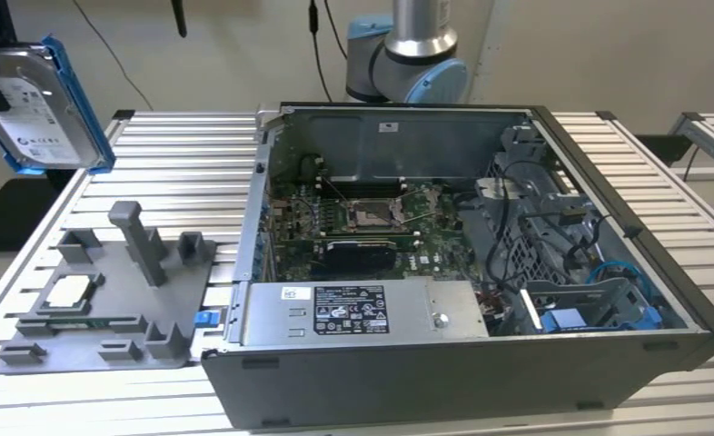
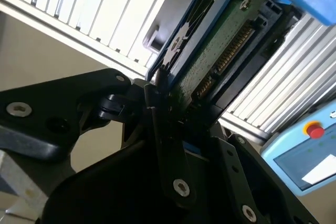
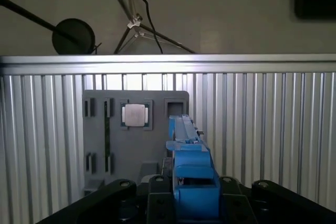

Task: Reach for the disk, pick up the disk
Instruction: 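Pick up the disk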

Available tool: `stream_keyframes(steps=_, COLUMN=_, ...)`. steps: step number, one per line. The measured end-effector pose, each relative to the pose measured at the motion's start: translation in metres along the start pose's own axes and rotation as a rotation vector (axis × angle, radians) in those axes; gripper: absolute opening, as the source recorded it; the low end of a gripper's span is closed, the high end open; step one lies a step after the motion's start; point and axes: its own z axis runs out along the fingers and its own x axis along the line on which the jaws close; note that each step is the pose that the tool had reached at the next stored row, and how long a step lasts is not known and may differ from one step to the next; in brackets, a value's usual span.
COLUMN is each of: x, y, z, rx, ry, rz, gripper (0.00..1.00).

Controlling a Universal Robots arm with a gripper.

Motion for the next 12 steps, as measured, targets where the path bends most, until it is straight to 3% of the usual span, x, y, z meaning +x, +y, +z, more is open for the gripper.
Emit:
stream_keyframes(steps=4, x=-0.0003, y=0.0007, z=-0.0073, rx=0.0053, ry=-0.0001, rz=0.000, gripper=0.00)
stream_keyframes(steps=12, x=-0.0008, y=0.0007, z=-0.0201, rx=0.0059, ry=-0.0002, rz=0.000, gripper=0.00)
